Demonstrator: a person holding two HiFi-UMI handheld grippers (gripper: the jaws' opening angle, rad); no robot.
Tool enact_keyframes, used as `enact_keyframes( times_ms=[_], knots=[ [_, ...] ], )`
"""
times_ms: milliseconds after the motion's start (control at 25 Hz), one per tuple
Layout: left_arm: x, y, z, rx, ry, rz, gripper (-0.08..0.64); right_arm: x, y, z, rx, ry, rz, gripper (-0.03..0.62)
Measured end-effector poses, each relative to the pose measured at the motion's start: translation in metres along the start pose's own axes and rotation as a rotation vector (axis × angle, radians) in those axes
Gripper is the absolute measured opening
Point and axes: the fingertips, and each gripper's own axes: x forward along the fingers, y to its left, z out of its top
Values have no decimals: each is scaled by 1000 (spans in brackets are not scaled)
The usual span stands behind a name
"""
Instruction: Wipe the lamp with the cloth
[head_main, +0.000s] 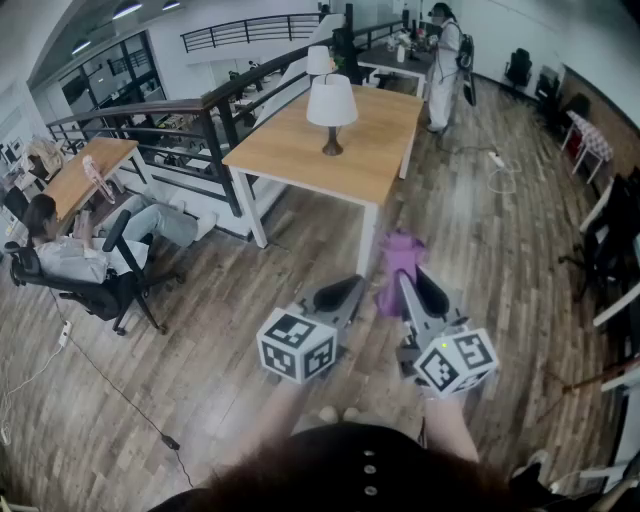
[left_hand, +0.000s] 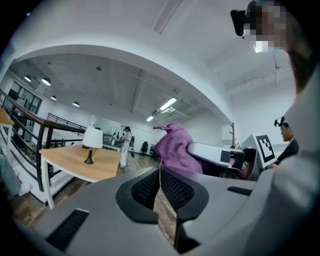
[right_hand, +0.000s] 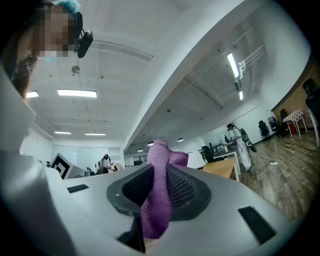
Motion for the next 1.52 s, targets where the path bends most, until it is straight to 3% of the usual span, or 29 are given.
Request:
enact_keyframes(
  times_ms=[800,1080,1520],
  knots=[
    [3,18,-1,8,-10,-2,15,29,7,-11,31,-6,17,86],
    [9,44,8,3,-5,-25,15,50,15,-24,9,21,4,86],
    [66,107,24,-13,-24,-1,15,127,-29,-40,32,46,16,86]
  ],
)
